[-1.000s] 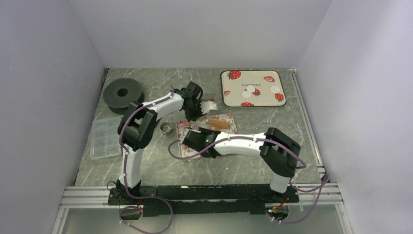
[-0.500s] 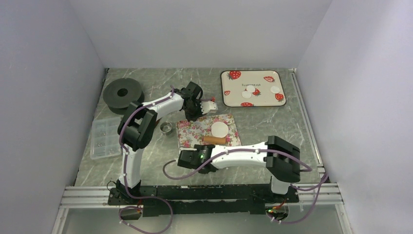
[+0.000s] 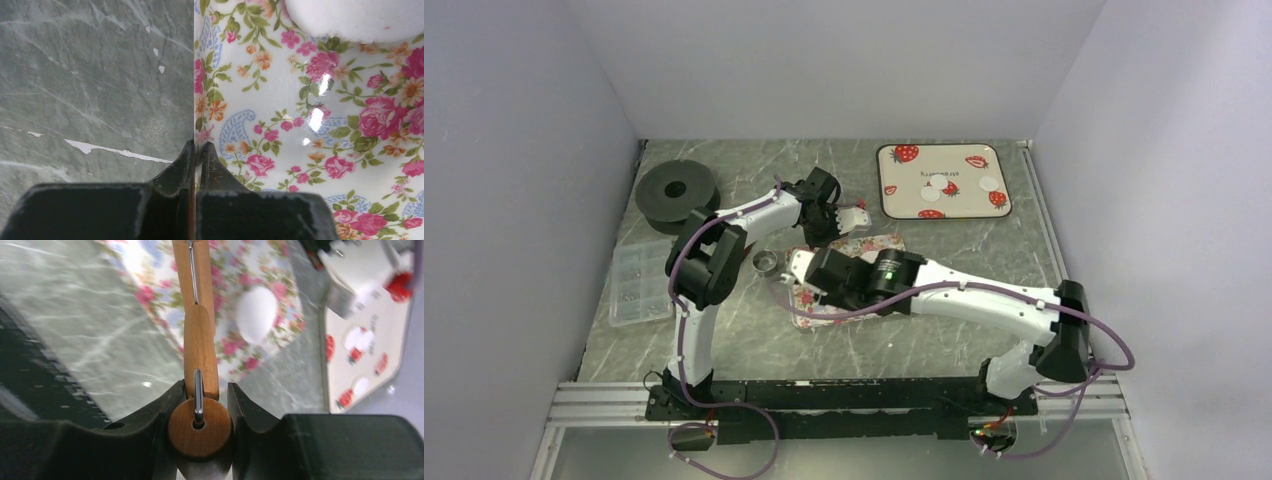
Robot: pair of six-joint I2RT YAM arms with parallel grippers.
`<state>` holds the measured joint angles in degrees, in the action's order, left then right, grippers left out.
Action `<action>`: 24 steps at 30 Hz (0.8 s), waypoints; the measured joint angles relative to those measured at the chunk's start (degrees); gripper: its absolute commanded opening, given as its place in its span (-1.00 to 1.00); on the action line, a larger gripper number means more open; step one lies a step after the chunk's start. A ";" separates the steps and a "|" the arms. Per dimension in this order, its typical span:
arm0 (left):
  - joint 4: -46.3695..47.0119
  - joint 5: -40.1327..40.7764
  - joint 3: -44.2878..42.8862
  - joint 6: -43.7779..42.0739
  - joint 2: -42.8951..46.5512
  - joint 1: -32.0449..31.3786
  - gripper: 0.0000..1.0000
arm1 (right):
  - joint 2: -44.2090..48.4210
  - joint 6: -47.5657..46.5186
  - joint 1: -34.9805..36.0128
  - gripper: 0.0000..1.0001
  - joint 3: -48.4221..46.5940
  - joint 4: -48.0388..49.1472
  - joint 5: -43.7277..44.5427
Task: Roll out the dumpling wrappers from the dough
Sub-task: Flatten out the dough on the work surface.
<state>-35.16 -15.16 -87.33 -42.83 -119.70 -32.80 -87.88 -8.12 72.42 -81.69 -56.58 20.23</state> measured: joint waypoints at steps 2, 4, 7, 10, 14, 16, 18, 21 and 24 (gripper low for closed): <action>0.00 0.00 0.00 0.00 0.00 0.00 -1.00 | 2.08 -2.14 -2.78 -1.00 1.31 -0.50 2.34; -0.02 -0.02 0.00 0.00 0.00 0.00 -1.00 | 3.02 -3.98 -5.44 -1.00 2.82 -0.52 3.74; -0.02 0.00 -0.02 0.02 0.00 0.00 -1.00 | 3.61 -6.88 -9.27 -1.00 5.42 0.35 5.44; -0.02 -0.02 -0.02 0.02 0.00 0.00 -1.00 | 3.78 -10.34 -10.91 -1.00 7.63 2.21 8.41; -0.04 0.00 -0.02 0.02 0.00 0.00 -1.00 | 3.80 -15.34 -11.13 -1.00 10.16 7.02 12.81; -0.02 0.00 -0.02 0.02 0.00 0.00 -1.00 | 3.78 -17.86 -11.13 -1.00 12.96 10.67 13.84; -0.02 -0.02 -0.02 0.02 0.00 0.00 -1.00 | 3.32 -19.80 -11.13 -1.00 16.61 14.01 14.21; -0.02 0.00 -0.02 0.00 0.00 0.00 -1.00 | 0.48 -21.16 -11.08 -1.00 21.55 17.03 13.79; 0.02 0.00 0.07 0.00 0.02 0.00 -1.00 | -1.66 -21.66 -10.16 -1.00 24.52 20.35 17.40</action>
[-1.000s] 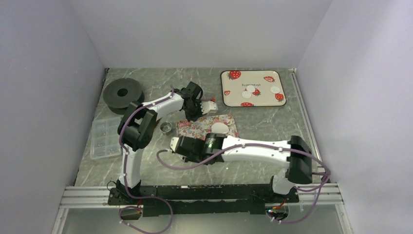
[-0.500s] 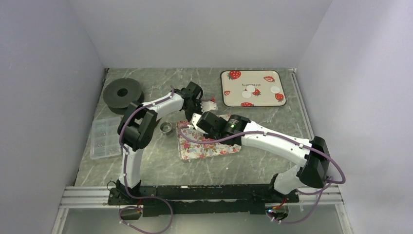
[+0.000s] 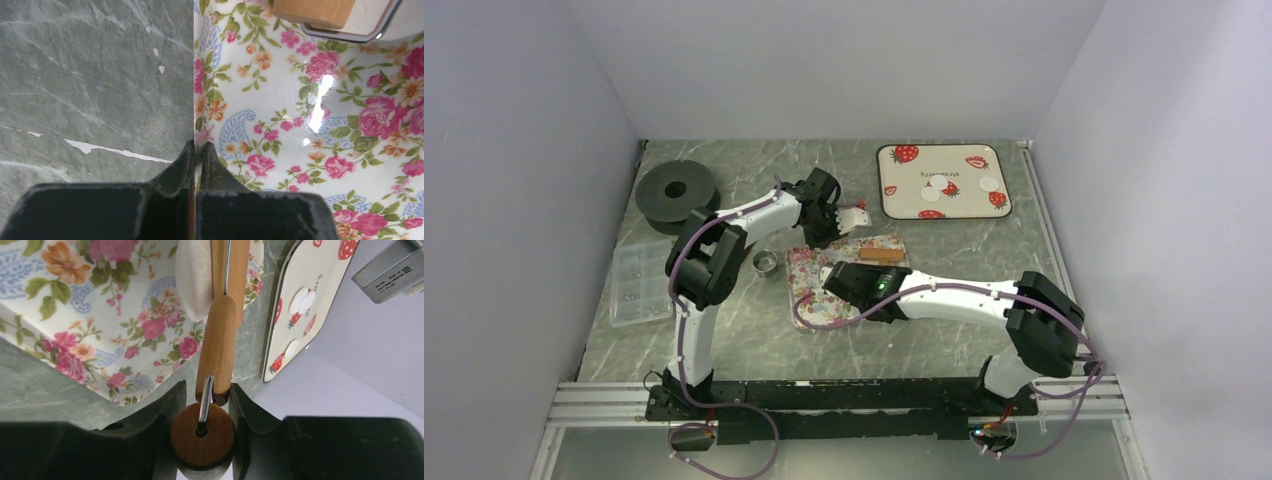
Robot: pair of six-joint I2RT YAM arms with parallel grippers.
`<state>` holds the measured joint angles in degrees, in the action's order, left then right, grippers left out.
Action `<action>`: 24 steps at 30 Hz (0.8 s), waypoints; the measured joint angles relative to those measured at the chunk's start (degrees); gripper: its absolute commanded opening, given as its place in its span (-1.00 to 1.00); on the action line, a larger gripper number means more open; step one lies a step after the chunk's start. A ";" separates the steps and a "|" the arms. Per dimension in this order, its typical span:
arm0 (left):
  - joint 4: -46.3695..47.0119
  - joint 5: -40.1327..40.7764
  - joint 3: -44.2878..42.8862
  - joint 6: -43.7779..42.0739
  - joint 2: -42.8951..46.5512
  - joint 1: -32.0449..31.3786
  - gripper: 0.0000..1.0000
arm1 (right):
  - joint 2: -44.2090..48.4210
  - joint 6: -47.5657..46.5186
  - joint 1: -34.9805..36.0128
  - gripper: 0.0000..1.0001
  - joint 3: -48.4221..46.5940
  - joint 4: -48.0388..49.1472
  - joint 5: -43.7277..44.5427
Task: Roll out the dumpling wrappers from the dough
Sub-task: Flatten out the dough on the work surface.
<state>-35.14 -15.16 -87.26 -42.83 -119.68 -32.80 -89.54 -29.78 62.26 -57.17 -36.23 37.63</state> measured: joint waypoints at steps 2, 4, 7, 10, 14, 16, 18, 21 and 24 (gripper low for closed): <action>0.07 -0.02 0.04 0.00 0.07 0.00 -1.00 | -0.02 0.68 1.07 -1.00 0.59 1.18 1.09; 0.09 -0.02 0.04 0.00 0.07 0.00 -1.00 | 0.09 1.29 2.27 -1.00 1.49 1.64 1.75; 0.02 -0.02 -0.02 0.00 0.04 0.00 -1.00 | 0.33 0.90 2.69 -1.00 2.89 3.06 2.95; -0.07 -0.04 -0.11 0.02 -0.04 0.00 -1.00 | -0.20 -0.35 1.29 -1.00 2.82 5.20 2.89; -0.07 -0.02 -0.09 0.02 -0.02 0.00 -1.00 | -2.43 -1.09 0.46 -1.00 2.34 7.67 3.54; -0.07 -0.02 -0.09 0.02 -0.02 0.00 -1.00 | -2.60 -0.59 1.49 -1.00 2.60 7.61 4.13; -0.07 -0.02 -0.11 0.02 -0.02 0.00 -1.00 | -2.08 0.59 3.41 -1.00 3.28 6.95 4.50; -0.07 -0.02 -0.09 0.02 -0.02 0.00 -1.00 | -0.13 2.75 7.28 -1.00 4.81 4.52 4.79; -0.04 0.00 -0.09 0.00 -0.02 0.00 -1.00 | 1.14 3.10 8.41 -1.00 5.55 3.52 4.48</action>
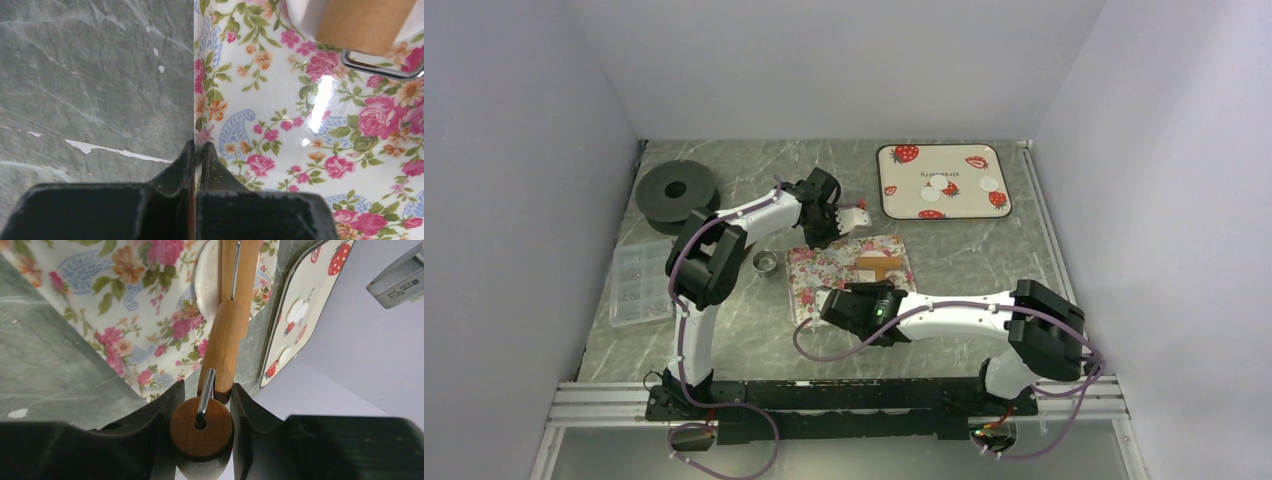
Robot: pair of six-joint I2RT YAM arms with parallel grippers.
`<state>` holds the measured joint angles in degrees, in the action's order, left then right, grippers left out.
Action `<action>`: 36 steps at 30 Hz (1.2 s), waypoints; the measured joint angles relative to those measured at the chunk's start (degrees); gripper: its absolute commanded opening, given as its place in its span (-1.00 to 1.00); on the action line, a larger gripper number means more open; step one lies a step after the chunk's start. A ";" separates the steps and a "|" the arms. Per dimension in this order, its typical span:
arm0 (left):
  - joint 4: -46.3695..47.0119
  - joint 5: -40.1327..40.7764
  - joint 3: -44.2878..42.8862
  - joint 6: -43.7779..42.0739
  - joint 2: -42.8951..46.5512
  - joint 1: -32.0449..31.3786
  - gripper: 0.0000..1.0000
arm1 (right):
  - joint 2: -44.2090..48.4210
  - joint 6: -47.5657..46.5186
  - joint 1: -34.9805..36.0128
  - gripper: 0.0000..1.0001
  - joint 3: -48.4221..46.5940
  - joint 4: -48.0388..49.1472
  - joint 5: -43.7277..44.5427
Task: Roll out the dumpling wrappers from the dough
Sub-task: Flatten out the dough on the work surface.
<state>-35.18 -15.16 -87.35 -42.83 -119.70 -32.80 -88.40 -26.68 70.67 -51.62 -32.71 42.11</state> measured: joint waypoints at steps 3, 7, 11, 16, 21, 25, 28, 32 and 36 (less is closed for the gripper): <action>0.00 0.00 0.00 0.00 0.00 0.00 -1.00 | -0.44 -1.53 -1.86 -1.00 -0.35 1.18 -0.57; 0.00 0.00 0.00 0.00 0.00 0.00 -1.00 | -3.23 -3.93 -5.03 -1.00 -2.47 4.20 -0.83; 0.00 0.00 0.00 0.00 0.04 0.00 -1.00 | -4.26 -3.87 -5.07 -1.00 -3.26 4.74 -0.68; 0.00 0.00 0.00 0.00 0.04 0.00 -1.00 | -0.50 -0.50 -1.51 -1.00 -0.59 2.64 -1.05; 0.00 0.00 0.00 0.00 0.04 0.00 -1.00 | 1.66 -1.09 -1.92 -1.00 0.48 2.23 -2.56; 0.00 0.00 0.00 0.00 0.04 0.00 -1.00 | -2.01 -4.33 -5.53 -1.00 -2.58 4.37 -3.04; 0.00 0.00 0.02 0.00 0.04 0.00 -1.00 | -4.48 -5.25 -7.19 -1.00 -4.50 5.75 -3.02; 0.11 0.00 0.11 0.00 0.09 0.00 -1.00 | -3.43 -3.50 -5.22 -1.00 -3.08 5.40 -2.54; 0.11 0.00 0.11 0.00 0.07 0.00 -1.00 | -0.28 0.96 0.79 -1.00 -0.17 1.92 -1.81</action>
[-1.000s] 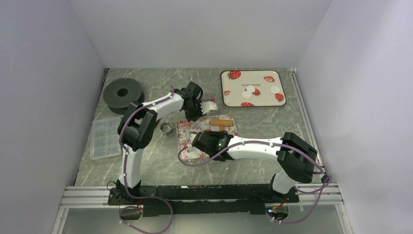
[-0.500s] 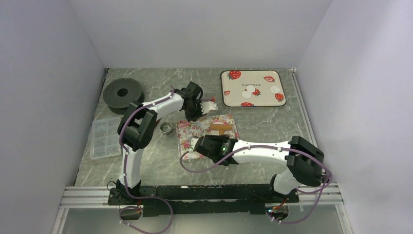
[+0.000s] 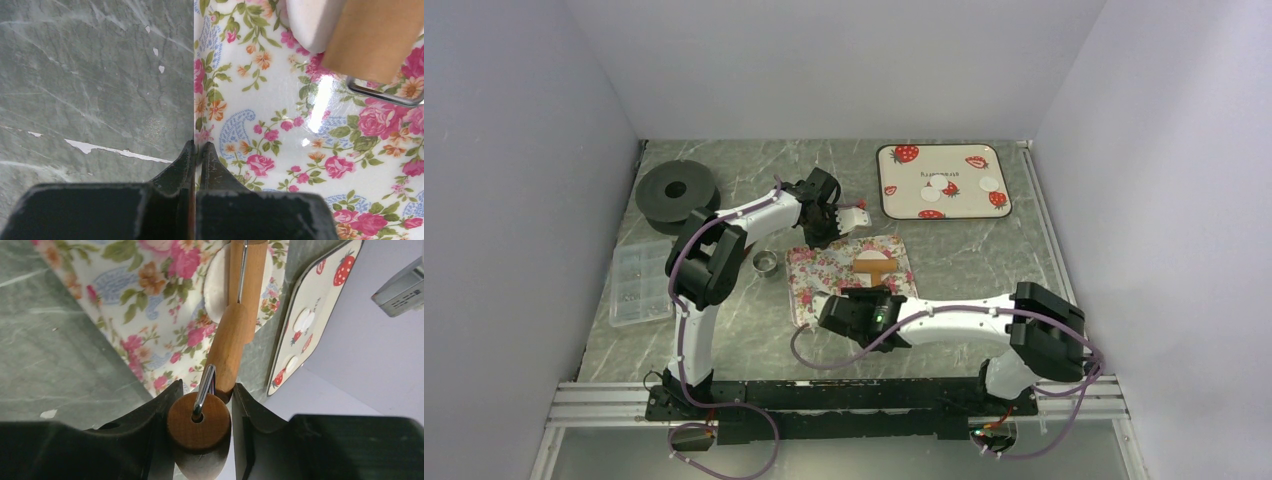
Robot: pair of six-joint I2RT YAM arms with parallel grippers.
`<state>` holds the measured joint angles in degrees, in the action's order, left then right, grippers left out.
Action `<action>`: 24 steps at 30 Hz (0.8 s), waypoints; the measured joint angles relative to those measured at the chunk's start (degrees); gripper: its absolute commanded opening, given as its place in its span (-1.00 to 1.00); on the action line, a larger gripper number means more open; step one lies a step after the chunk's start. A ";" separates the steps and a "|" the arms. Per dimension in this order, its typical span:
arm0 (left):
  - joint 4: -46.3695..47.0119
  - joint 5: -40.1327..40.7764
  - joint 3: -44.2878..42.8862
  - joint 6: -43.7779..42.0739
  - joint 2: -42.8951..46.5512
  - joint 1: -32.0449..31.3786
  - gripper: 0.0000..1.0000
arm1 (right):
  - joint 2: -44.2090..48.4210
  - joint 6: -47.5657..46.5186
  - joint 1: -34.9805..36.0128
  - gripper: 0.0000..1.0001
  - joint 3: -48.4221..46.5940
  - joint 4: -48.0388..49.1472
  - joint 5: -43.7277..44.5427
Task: Roll out the dumpling wrappers from the dough
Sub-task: Flatten out the dough on the work surface.
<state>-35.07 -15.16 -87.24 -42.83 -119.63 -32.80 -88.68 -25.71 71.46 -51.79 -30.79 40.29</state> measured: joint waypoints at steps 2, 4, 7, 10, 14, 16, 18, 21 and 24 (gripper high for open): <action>0.00 0.00 0.00 0.00 0.02 0.00 -1.00 | 0.66 0.70 0.98 -1.00 1.11 -0.61 0.24; 0.00 0.00 0.00 0.00 0.00 0.00 -1.00 | 0.46 0.37 0.35 -1.00 1.16 -0.44 0.17; 0.02 0.02 0.02 0.00 0.00 0.00 -1.00 | -0.83 -1.62 -2.67 -1.00 -0.59 0.87 -0.55; 0.00 0.02 0.00 0.00 0.02 0.00 -1.00 | -2.80 -3.28 -5.42 -1.00 -2.71 2.19 -1.40; 0.02 0.04 0.02 0.00 0.02 0.00 -1.00 | -2.71 -1.88 -4.85 -1.00 -3.02 1.51 -1.88; 0.02 0.04 0.02 0.00 0.00 0.00 -1.00 | -1.55 0.66 -1.97 -1.00 -2.32 -0.59 -1.70; 0.02 0.04 0.02 0.00 0.00 0.00 -1.00 | -0.17 2.95 1.36 -1.00 -1.73 -3.52 -1.79; 0.02 0.04 0.00 0.00 0.00 0.00 -1.00 | 0.68 4.33 3.98 -1.00 -1.66 -6.91 -1.86; 0.04 0.04 0.04 0.00 0.02 0.00 -1.00 | 0.39 3.02 2.71 -1.00 -2.25 -7.43 -2.36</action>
<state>-35.03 -15.11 -87.20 -42.83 -119.61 -32.80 -88.29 -22.70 74.17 -54.04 -38.22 37.93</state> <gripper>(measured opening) 0.026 0.413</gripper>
